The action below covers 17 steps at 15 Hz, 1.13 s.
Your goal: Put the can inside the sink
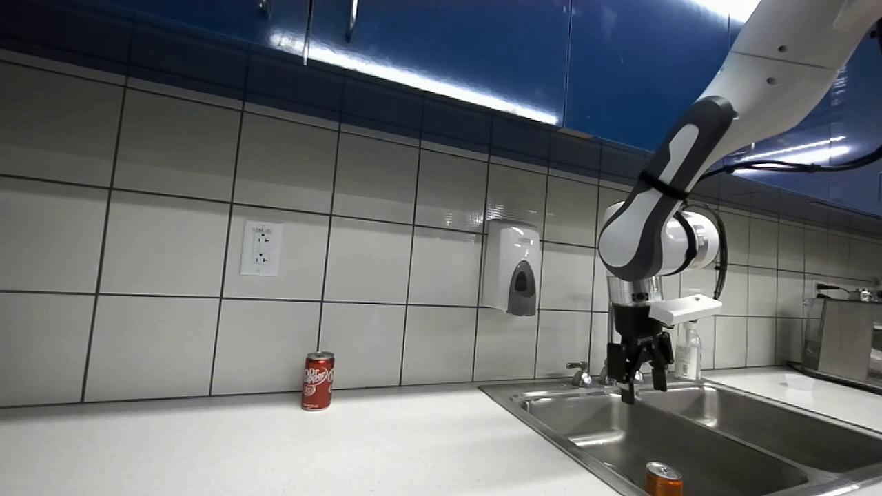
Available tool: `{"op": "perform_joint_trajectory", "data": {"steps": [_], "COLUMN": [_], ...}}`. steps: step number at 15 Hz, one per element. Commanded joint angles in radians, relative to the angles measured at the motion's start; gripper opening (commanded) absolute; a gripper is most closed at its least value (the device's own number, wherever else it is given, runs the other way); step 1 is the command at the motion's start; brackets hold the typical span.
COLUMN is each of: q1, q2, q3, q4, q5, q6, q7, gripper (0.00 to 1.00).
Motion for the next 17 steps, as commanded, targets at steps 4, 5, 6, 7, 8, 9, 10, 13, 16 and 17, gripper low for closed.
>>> {"op": "perform_joint_trajectory", "data": {"steps": [4,5,6,7,8,9,10,13,16,17], "q1": [0.055,0.064,0.071,0.078,0.083,0.089,0.093,0.105,0.098,0.099], "q2": [-0.212,-0.232,-0.248,-0.263,-0.274,-0.289,-0.299,-0.339,-0.292,-0.298], "q3": [0.041,0.054,0.065,0.075,0.085,0.094,0.1,0.123,0.119,0.12], "q4": [-0.248,-0.278,-0.304,-0.326,-0.344,-0.361,-0.377,-0.42,-0.384,-0.389], "q5": [-0.023,-0.019,-0.019,-0.019,-0.016,-0.011,-0.004,0.002,0.001,0.001], "q6": [0.048,0.049,0.054,0.056,0.057,0.053,0.058,0.057,0.043,0.043], "q7": [0.144,0.158,0.174,0.186,0.193,0.203,0.202,0.209,0.183,0.183], "gripper": [1.0,1.0,1.0,1.0,1.0,1.0,1.0,1.0,1.0,1.0]}}
